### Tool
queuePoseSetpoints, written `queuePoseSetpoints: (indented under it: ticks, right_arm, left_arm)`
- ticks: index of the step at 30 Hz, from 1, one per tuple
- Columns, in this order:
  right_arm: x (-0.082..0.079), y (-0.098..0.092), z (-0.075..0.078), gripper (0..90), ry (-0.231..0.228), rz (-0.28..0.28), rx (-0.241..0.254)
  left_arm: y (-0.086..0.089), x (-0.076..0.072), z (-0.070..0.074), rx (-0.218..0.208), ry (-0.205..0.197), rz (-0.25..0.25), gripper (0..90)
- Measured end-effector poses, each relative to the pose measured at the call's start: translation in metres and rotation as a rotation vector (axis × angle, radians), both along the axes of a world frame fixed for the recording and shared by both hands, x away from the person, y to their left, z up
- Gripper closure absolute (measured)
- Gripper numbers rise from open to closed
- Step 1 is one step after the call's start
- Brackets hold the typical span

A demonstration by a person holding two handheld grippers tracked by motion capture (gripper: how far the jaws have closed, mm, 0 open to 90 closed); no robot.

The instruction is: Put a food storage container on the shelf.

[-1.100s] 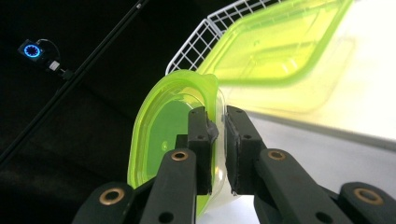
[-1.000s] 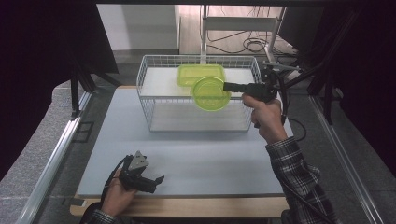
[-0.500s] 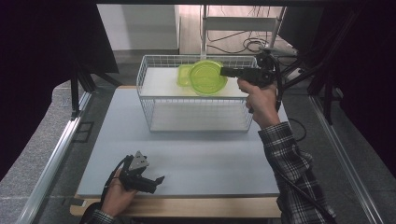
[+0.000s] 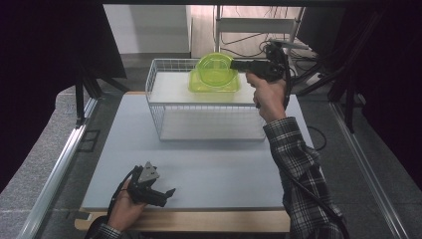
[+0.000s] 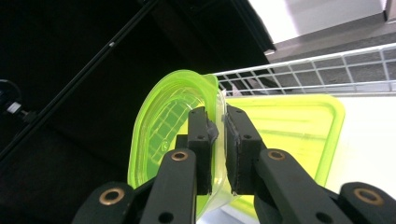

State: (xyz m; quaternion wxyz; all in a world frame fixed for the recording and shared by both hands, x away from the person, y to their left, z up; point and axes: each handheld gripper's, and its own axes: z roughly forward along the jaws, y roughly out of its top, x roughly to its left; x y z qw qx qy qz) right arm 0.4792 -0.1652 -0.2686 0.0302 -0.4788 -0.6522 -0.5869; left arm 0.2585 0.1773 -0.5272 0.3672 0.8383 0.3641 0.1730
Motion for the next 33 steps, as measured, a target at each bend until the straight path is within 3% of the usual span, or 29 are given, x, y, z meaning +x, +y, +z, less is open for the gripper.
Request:
queuePoseSetpoints:
  ticks: [15, 19, 25, 33]
  right_arm:
    - [0.017, 0.013, -0.006, 81.1, 0.008, -0.045, 0.008]
    - [0.017, 0.017, -0.004, 80.0, -0.003, -0.063, -0.021]
    - [0.015, 0.024, 0.0, 76.9, -0.031, -0.119, -0.112]
    - [0.017, 0.023, -0.002, 72.4, -0.032, -0.15, -0.156]
  left_arm:
    - [0.0, 0.0, 0.0, 0.015, -0.004, -0.008, 0.1]
    - [-0.001, -0.001, -0.001, 0.019, -0.005, -0.01, 0.1]
    - [-0.001, 0.0, -0.001, 0.026, -0.003, -0.016, 0.1]
    - [-0.002, -0.001, -0.002, 0.031, 0.004, -0.023, 0.1]
